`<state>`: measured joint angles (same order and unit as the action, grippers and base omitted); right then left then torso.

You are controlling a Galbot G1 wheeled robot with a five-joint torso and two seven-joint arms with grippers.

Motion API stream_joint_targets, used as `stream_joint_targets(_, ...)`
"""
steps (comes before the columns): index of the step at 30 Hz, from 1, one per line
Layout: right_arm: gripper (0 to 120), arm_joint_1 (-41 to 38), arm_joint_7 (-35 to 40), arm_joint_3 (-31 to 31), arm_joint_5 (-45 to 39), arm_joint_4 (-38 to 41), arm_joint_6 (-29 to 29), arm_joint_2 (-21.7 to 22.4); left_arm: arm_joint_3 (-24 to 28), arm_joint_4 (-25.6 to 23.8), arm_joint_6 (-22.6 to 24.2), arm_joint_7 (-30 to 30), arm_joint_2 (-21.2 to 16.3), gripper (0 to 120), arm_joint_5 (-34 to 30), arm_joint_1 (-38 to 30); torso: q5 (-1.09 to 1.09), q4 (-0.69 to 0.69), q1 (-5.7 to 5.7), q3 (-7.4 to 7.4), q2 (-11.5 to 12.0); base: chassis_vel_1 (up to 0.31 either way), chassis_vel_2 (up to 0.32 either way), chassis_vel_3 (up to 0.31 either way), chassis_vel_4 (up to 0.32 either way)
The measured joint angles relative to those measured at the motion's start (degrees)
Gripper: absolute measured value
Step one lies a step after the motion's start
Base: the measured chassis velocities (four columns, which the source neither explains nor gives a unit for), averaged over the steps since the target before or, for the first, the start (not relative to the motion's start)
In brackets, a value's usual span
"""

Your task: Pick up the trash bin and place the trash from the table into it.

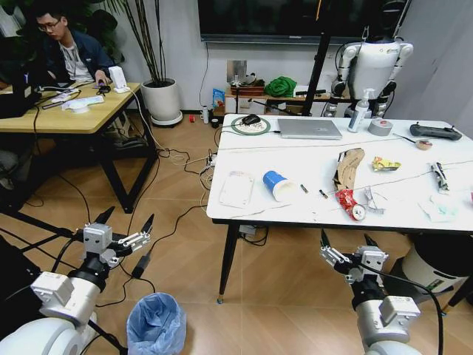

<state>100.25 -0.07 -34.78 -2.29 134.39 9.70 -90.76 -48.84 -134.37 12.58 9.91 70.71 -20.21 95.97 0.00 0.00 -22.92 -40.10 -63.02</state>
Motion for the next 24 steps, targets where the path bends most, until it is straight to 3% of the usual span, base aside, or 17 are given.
stream_joint_targets(24, 100, -0.17, 0.03, 0.01, -0.18, -0.21, -0.08, 0.28, 0.03, -0.4, 0.34, 0.54, 0.73, 100, -0.19, -0.63, 0.0, 0.0, 0.0, 0.0, 0.0, 0.0, 0.0, 0.0, 0.0)
